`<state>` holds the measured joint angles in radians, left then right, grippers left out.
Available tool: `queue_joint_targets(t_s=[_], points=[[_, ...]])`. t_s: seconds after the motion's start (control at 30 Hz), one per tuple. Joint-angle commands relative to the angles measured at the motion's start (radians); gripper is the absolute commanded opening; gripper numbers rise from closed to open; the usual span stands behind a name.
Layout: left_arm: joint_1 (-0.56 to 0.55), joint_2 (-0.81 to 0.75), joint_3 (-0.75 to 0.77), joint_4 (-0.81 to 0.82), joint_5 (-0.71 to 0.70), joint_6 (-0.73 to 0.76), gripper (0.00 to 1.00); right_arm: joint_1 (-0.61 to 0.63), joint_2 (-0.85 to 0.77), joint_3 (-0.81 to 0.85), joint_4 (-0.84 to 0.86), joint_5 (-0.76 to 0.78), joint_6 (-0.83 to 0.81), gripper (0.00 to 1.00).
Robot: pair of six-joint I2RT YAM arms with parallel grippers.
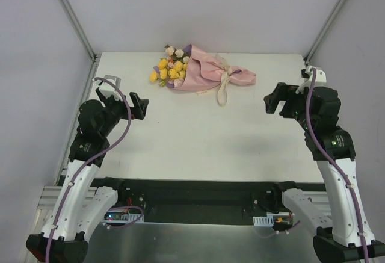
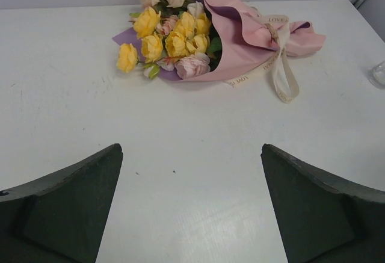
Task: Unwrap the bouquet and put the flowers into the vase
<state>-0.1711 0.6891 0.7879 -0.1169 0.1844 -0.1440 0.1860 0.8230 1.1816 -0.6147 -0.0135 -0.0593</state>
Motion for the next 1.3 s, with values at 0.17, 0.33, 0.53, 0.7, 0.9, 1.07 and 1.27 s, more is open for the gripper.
queue_joint_targets(t_s=[0.17, 0.33, 0.53, 0.7, 0.9, 1.07, 1.27], points=[[-0.007, 0.119, 0.034, 0.016, 0.168, -0.042, 0.99, 0.073, 0.203, 0.071, 0.027, -0.105, -0.01, 0.96], [-0.007, 0.23, 0.054, 0.0, 0.276, -0.095, 0.99, 0.184, 0.511, 0.197, 0.07, -0.089, -0.069, 0.96], [-0.008, 0.351, 0.08, 0.0, 0.441, -0.141, 0.95, 0.191, 0.977, 0.539, 0.026, -0.143, -0.149, 0.96], [-0.008, 0.391, 0.082, -0.004, 0.472, -0.16, 0.94, 0.15, 1.223, 0.861, 0.001, -0.166, -0.152, 0.96], [-0.013, 0.412, 0.089, -0.003, 0.51, -0.167, 0.93, 0.064, 1.476, 1.119, 0.066, -0.246, -0.039, 0.96], [-0.016, 0.428, 0.091, -0.003, 0.521, -0.172, 0.92, 0.04, 1.561, 1.139, 0.194, -0.278, 0.056, 0.96], [-0.016, 0.438, 0.093, -0.004, 0.529, -0.175, 0.92, 0.043, 1.633, 1.144, 0.187, -0.321, 0.089, 0.99]])
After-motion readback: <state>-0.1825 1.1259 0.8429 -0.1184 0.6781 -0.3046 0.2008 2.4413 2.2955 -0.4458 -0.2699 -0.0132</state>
